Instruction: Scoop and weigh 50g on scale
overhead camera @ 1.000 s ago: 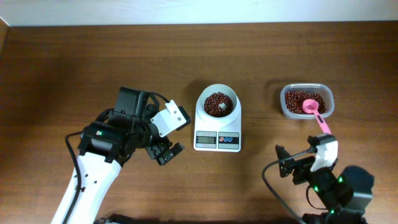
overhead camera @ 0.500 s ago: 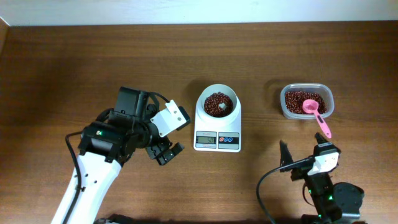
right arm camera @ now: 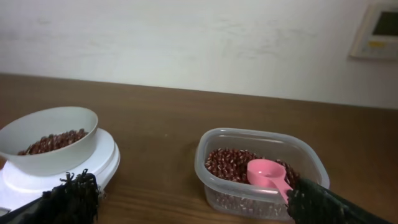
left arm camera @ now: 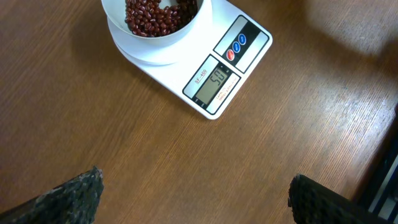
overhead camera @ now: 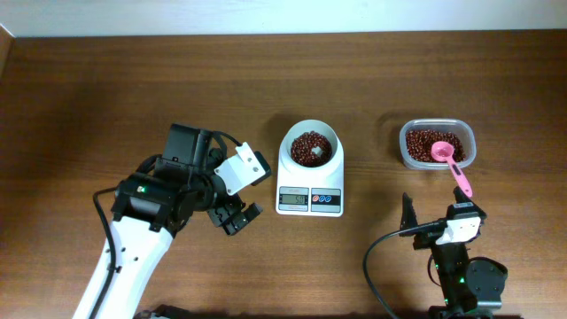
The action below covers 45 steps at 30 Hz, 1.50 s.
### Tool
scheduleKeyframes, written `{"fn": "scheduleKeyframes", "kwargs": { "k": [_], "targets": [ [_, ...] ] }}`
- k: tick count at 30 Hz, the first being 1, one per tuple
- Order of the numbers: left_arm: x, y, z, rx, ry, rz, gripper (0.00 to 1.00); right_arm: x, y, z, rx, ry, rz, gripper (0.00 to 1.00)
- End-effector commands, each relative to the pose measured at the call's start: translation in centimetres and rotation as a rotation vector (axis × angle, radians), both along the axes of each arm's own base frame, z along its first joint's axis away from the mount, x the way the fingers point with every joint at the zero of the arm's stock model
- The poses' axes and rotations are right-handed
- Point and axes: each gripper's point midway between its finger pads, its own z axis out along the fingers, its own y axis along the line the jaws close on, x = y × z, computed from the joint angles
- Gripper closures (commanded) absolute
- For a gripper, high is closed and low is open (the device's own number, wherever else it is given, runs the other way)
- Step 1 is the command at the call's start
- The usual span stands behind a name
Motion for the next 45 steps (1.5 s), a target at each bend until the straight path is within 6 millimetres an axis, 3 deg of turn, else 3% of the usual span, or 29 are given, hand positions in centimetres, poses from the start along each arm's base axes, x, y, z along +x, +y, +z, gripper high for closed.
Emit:
{"fn": "scheduleKeyframes", "kwargs": {
  "k": [1,13,19,23,45],
  "targets": [
    [0.2,0.1,0.8,-0.007,-0.027,-0.002,0.01,0.0,-0.6,-0.4,0.039,0.009,-0.043,0.01],
    [0.2,0.1,0.8,-0.006,-0.026,-0.002,0.01,0.0,-0.5,-0.5,0.008,0.010,-0.033,0.01],
    [0.2,0.1,0.8,-0.007,-0.027,-0.002,0.01,-0.1,1.6,-0.5,0.007,0.010,0.049,0.01],
    [0.2,0.1,0.8,-0.006,-0.026,-0.002,0.01,0.0,0.7,-0.5,0.007,0.010,0.013,0.01],
    [0.1,0.1,0.7,-0.002,-0.022,0.000,0.01,-0.1,0.9,-0.4,0.007,0.008,0.021,0.01]
  ]
}}
